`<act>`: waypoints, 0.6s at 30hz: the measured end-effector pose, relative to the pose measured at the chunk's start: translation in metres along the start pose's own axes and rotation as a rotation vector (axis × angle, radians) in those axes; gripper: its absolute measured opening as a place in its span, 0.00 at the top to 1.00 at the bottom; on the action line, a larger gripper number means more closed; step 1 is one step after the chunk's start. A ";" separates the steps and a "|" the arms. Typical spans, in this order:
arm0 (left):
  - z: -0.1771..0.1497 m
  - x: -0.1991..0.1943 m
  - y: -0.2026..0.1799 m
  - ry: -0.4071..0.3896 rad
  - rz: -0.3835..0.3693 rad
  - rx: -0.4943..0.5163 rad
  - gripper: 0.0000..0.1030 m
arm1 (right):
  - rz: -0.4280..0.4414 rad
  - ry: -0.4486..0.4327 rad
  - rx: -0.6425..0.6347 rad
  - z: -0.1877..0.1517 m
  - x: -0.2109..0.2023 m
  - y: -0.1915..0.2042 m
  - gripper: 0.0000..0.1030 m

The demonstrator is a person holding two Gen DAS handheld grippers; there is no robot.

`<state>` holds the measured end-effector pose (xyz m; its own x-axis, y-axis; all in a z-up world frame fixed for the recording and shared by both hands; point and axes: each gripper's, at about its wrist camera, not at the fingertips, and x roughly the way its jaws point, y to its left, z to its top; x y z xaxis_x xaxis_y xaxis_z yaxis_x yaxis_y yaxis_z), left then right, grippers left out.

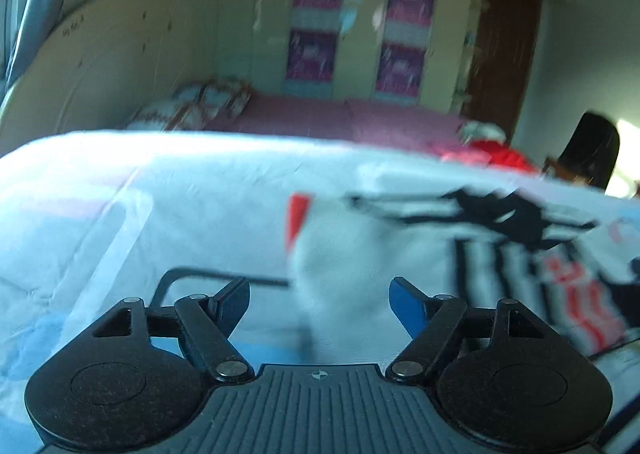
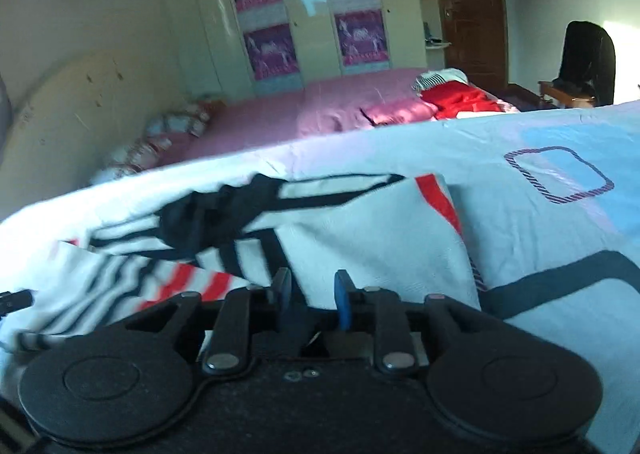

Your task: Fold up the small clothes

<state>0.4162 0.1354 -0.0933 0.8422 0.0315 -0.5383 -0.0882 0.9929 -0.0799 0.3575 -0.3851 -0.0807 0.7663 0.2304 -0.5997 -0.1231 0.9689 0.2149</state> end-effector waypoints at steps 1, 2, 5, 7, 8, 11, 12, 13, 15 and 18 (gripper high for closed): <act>0.000 -0.006 -0.011 -0.016 -0.017 0.011 0.25 | 0.033 0.003 -0.014 -0.003 -0.005 0.006 0.77; 0.000 -0.009 -0.024 -0.024 -0.034 0.028 0.25 | 0.062 0.009 -0.031 -0.007 -0.007 0.013 0.77; -0.007 0.000 -0.057 0.014 -0.074 0.100 0.25 | 0.103 0.052 -0.118 -0.020 -0.003 0.035 0.81; -0.023 0.019 -0.065 0.107 -0.053 0.145 0.25 | 0.033 0.104 -0.217 -0.032 0.006 0.047 0.82; -0.028 0.017 -0.061 0.074 -0.068 0.133 0.25 | 0.033 0.092 -0.222 -0.033 0.005 0.044 0.82; -0.025 0.012 -0.053 0.083 -0.055 0.136 0.25 | -0.053 0.105 -0.211 -0.028 -0.003 0.025 0.82; -0.026 0.011 -0.048 0.082 -0.048 0.130 0.25 | -0.073 0.110 -0.194 -0.027 -0.005 0.015 0.79; -0.027 0.010 -0.044 0.082 -0.047 0.119 0.25 | -0.060 0.115 -0.163 -0.028 -0.005 0.007 0.79; -0.026 0.007 -0.041 0.082 -0.023 0.120 0.25 | -0.013 0.133 -0.088 -0.024 -0.010 -0.011 0.79; -0.026 -0.008 -0.037 0.091 0.036 0.115 0.25 | -0.017 0.091 -0.022 -0.023 -0.027 -0.026 0.77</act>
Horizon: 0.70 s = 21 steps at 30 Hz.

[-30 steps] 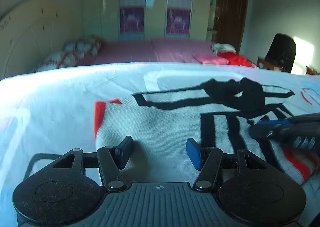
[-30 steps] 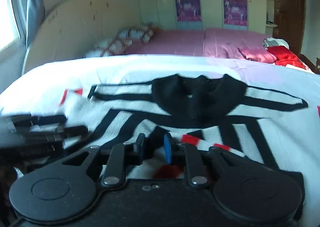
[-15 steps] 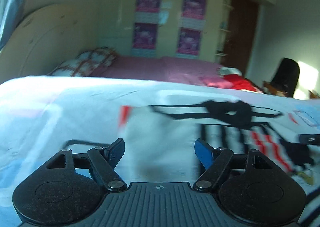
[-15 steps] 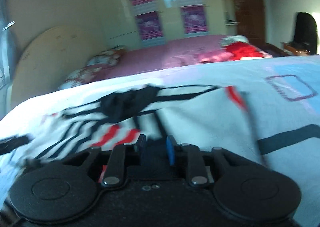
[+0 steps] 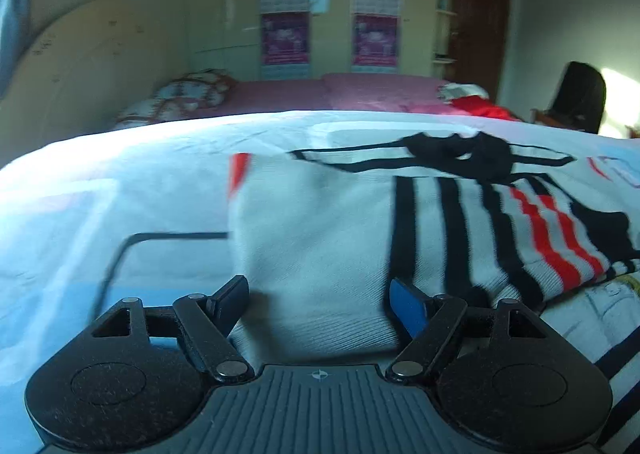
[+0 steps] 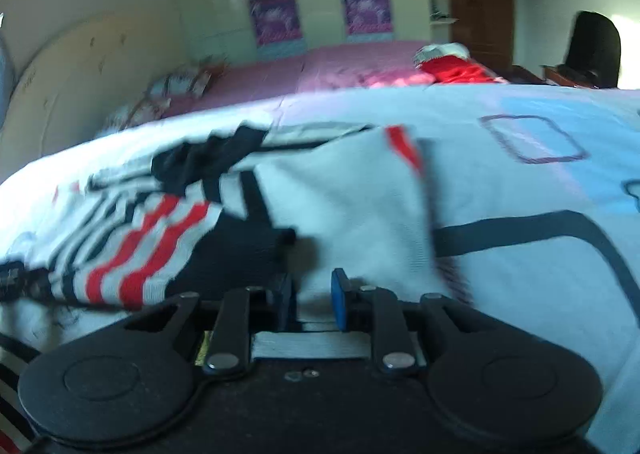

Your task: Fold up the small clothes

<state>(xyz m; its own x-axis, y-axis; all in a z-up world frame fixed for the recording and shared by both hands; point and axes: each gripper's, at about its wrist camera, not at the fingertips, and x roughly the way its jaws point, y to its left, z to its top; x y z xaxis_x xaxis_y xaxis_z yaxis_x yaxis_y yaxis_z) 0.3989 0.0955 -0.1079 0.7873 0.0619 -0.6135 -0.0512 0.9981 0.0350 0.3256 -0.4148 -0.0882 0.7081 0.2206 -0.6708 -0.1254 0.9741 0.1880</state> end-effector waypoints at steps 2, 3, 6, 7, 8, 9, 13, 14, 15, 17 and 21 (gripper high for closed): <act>-0.008 -0.014 0.009 0.005 -0.007 -0.041 0.25 | 0.035 -0.015 0.044 -0.005 -0.013 -0.015 0.75; -0.014 -0.022 0.012 0.012 0.002 -0.053 0.25 | 0.040 -0.012 0.055 -0.009 -0.017 -0.021 0.74; -0.033 -0.043 0.015 0.037 0.037 -0.046 0.25 | 0.054 -0.013 0.070 -0.020 -0.027 -0.035 0.74; -0.039 -0.049 0.015 0.038 0.050 -0.055 0.25 | 0.063 -0.014 0.073 -0.022 -0.029 -0.038 0.74; -0.042 -0.053 0.014 0.038 0.047 -0.067 0.25 | 0.073 -0.020 0.074 -0.022 -0.031 -0.040 0.74; -0.044 -0.054 0.011 0.034 0.044 -0.073 0.25 | 0.084 -0.021 0.074 -0.021 -0.029 -0.039 0.72; -0.031 -0.049 0.000 -0.031 0.058 -0.104 0.25 | 0.176 -0.020 0.137 -0.006 -0.008 -0.032 0.55; -0.026 -0.046 -0.002 -0.037 0.062 -0.120 0.25 | 0.197 -0.014 0.152 -0.003 -0.001 -0.030 0.52; -0.021 -0.041 -0.003 -0.040 0.069 -0.128 0.25 | 0.219 -0.004 0.168 0.000 0.006 -0.028 0.52; -0.014 -0.028 -0.007 -0.007 0.113 -0.121 0.25 | 0.243 0.049 0.199 0.005 0.024 -0.023 0.54; -0.022 -0.008 -0.002 0.067 0.135 -0.149 0.25 | 0.249 0.083 0.146 0.009 0.037 -0.007 0.82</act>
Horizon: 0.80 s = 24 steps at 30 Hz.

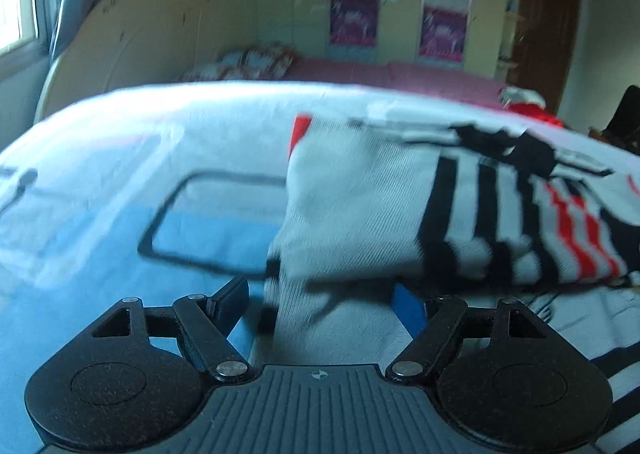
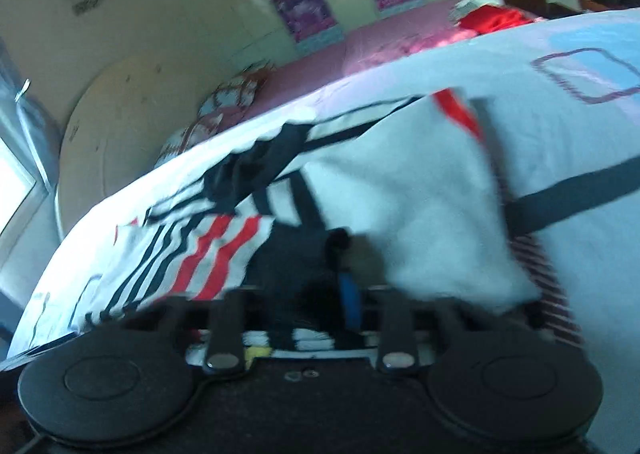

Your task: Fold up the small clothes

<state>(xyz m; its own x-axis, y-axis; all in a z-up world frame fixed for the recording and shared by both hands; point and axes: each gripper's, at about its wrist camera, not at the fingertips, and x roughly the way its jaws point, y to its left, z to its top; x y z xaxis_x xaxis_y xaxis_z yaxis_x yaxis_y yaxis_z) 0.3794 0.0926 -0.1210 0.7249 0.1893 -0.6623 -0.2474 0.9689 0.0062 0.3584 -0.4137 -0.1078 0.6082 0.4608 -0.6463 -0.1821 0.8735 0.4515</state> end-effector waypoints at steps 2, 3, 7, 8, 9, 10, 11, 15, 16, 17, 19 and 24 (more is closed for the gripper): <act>-0.004 0.000 0.005 -0.015 -0.011 -0.028 0.25 | -0.023 -0.006 -0.054 -0.002 0.000 0.006 0.95; -0.004 -0.001 0.006 -0.017 -0.003 -0.038 0.25 | -0.018 -0.012 -0.058 -0.002 -0.003 0.004 0.95; -0.006 -0.001 0.018 -0.024 0.032 -0.077 0.25 | -0.031 -0.054 -0.073 -0.008 -0.023 -0.007 0.96; -0.006 0.000 0.018 -0.024 0.029 -0.070 0.25 | -0.037 -0.039 -0.080 -0.010 -0.021 -0.008 0.96; -0.006 0.001 0.017 -0.022 0.032 -0.056 0.25 | -0.041 -0.027 -0.083 -0.012 -0.018 -0.010 0.96; -0.004 0.001 0.017 -0.017 0.036 -0.055 0.25 | -0.036 -0.028 -0.081 -0.012 -0.017 -0.011 0.95; -0.002 -0.002 0.018 -0.013 0.041 -0.065 0.25 | -0.034 -0.024 -0.082 -0.010 -0.018 -0.011 0.94; 0.003 -0.045 0.019 -0.162 0.045 -0.112 0.25 | -0.037 -0.115 -0.125 -0.006 -0.044 -0.005 0.82; 0.005 -0.052 0.014 -0.203 0.041 -0.102 0.25 | -0.024 -0.122 -0.134 -0.005 -0.047 -0.003 0.82; 0.006 -0.056 0.007 -0.241 0.014 -0.081 0.25 | -0.017 -0.119 -0.146 -0.005 -0.046 -0.001 0.82; 0.010 -0.047 -0.011 -0.238 -0.054 -0.014 0.25 | -0.012 -0.088 -0.176 -0.006 -0.037 0.004 0.83; 0.003 0.007 -0.025 -0.046 -0.174 -0.031 0.25 | -0.061 -0.025 -0.211 -0.016 -0.014 0.004 0.84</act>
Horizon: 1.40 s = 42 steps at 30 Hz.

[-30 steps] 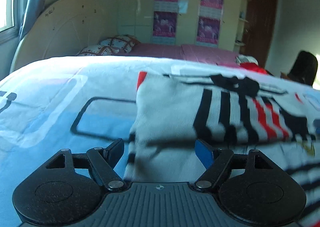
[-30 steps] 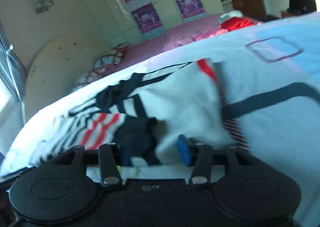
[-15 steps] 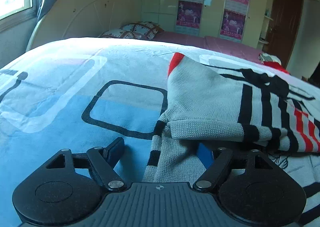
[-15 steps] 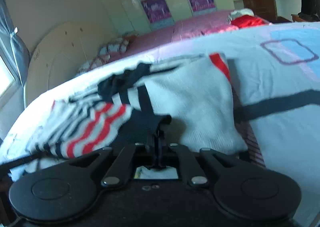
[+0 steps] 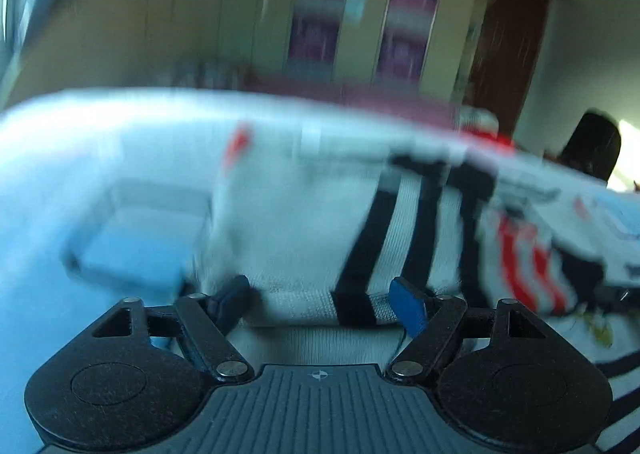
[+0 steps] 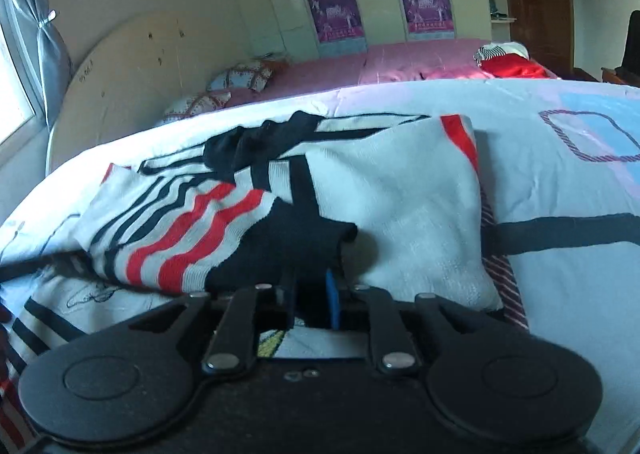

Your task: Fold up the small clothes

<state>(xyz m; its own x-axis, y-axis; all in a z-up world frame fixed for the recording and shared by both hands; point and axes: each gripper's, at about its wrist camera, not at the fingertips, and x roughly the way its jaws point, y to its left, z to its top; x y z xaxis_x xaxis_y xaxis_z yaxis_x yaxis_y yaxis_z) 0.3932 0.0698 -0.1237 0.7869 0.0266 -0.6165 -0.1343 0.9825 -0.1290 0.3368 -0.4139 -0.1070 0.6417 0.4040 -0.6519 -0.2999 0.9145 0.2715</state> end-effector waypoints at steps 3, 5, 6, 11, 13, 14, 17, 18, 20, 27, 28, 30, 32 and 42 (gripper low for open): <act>0.001 -0.009 0.001 -0.006 -0.016 0.004 0.25 | 0.003 0.008 0.019 0.004 -0.006 -0.003 0.84; -0.002 -0.019 0.007 -0.039 -0.013 0.007 0.25 | 0.009 -0.015 0.025 0.003 -0.013 -0.006 0.82; -0.003 -0.018 0.011 -0.032 -0.006 0.005 0.25 | 0.000 -0.024 0.030 0.002 -0.015 -0.009 0.81; -0.002 -0.017 0.019 -0.025 0.002 0.012 0.25 | -0.019 -0.028 0.055 -0.001 -0.026 -0.016 0.81; 0.006 -0.024 0.021 -0.094 -0.011 0.020 0.25 | -0.020 -0.056 0.054 0.000 -0.033 -0.015 0.81; 0.013 -0.024 0.024 -0.111 -0.018 0.010 0.25 | -0.026 -0.066 0.061 0.000 -0.035 -0.016 0.81; 0.036 -0.006 0.027 -0.138 -0.034 0.015 0.25 | -0.037 -0.115 0.064 0.002 -0.038 -0.015 0.81; 0.045 0.004 0.028 -0.140 -0.031 0.022 0.25 | -0.048 -0.126 0.063 0.005 -0.034 -0.014 0.81; 0.061 0.026 0.029 -0.123 -0.031 0.018 0.25 | -0.101 -0.143 0.084 0.015 -0.022 -0.015 0.81; 0.100 0.079 0.022 -0.080 -0.039 0.033 0.25 | -0.218 -0.149 0.146 0.058 0.031 -0.038 0.80; 0.103 0.086 0.020 -0.066 -0.036 0.042 0.25 | -0.211 -0.147 0.129 0.064 0.037 -0.040 0.80; 0.110 0.104 0.020 -0.020 -0.027 0.049 0.25 | -0.206 -0.132 0.091 0.078 0.052 -0.044 0.81; 0.109 0.126 0.023 0.046 -0.019 0.045 0.25 | -0.237 -0.104 0.056 0.088 0.069 -0.047 0.81; 0.104 0.135 0.017 0.036 0.018 0.086 0.12 | -0.297 -0.037 0.033 0.101 0.099 -0.070 0.78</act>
<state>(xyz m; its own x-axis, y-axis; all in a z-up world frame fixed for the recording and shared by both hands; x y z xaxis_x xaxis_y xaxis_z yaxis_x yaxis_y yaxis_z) 0.5593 0.1090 -0.1283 0.7623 0.0393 -0.6460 -0.0947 0.9942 -0.0512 0.4923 -0.4355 -0.1185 0.7232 0.1182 -0.6805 -0.0719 0.9928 0.0960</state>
